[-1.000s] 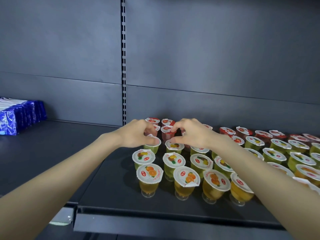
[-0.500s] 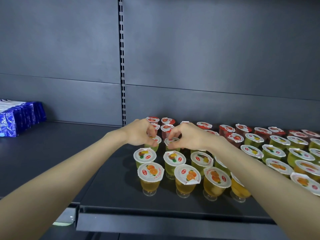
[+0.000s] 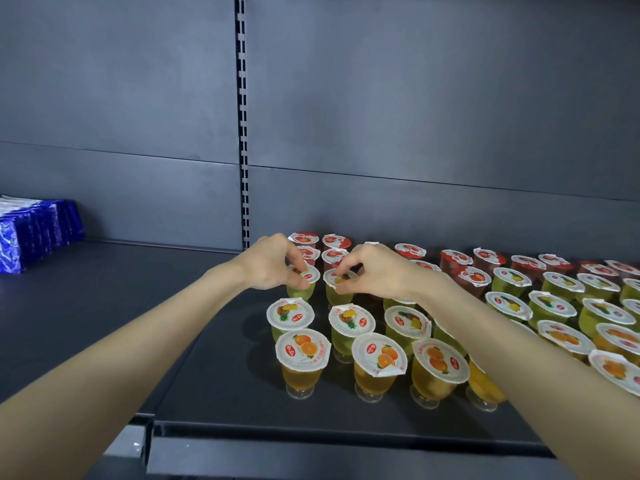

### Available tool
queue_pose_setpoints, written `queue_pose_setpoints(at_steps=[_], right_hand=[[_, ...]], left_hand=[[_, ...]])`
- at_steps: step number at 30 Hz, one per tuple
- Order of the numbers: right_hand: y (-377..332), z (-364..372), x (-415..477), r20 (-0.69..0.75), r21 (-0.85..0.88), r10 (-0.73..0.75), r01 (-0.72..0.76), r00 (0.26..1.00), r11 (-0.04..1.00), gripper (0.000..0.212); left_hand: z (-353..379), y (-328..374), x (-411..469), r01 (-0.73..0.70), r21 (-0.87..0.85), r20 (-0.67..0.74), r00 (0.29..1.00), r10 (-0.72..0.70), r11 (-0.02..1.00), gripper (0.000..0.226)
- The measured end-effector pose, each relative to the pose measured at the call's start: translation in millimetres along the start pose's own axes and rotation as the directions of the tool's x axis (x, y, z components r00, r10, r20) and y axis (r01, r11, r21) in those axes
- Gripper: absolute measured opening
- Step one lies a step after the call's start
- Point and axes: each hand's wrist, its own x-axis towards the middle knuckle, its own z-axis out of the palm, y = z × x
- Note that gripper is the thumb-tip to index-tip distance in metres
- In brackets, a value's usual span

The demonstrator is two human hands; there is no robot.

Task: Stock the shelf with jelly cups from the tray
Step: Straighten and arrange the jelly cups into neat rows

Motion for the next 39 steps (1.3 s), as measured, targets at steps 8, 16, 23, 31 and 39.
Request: queue_pose_setpoints(at_steps=[8,16,23,31,39], right_hand=[[0.3,1.6,4.8,0.0,-0.022,0.007,-0.007,1.0,1.0,0.03],[0.5,1.9,4.9,-0.005,-0.017,0.003,-0.003,1.0,1.0,0.029],[0.8,2.5,4.7,-0.006,-0.021,0.01,-0.01,1.0,1.0,0.028],[0.4,5.3,3.6,-0.024,-0.041,0.016,-0.017,1.0,0.999,0.029],[-7.6,-0.7,-7.1,-0.024,-0.093,0.015,-0.017,1.0,0.996,0.032]], left_hand=[[3.9,-1.1,2.2,0.006,-0.01,-0.032,0.999,-0.006,1.0,0.024],[4.5,-1.3,2.9,0.006,-0.018,-0.029,1.0,-0.006,1.0,0.023],[4.6,-1.2,0.3,0.0,-0.054,-0.027,1.0,-0.002,0.999,0.022],[4.9,0.2,-0.2,-0.01,-0.057,-0.013,1.0,0.009,0.998,0.017],[-0.6,4.3,-9.1,0.008,0.05,-0.022,1.0,-0.007,0.999,0.033]])
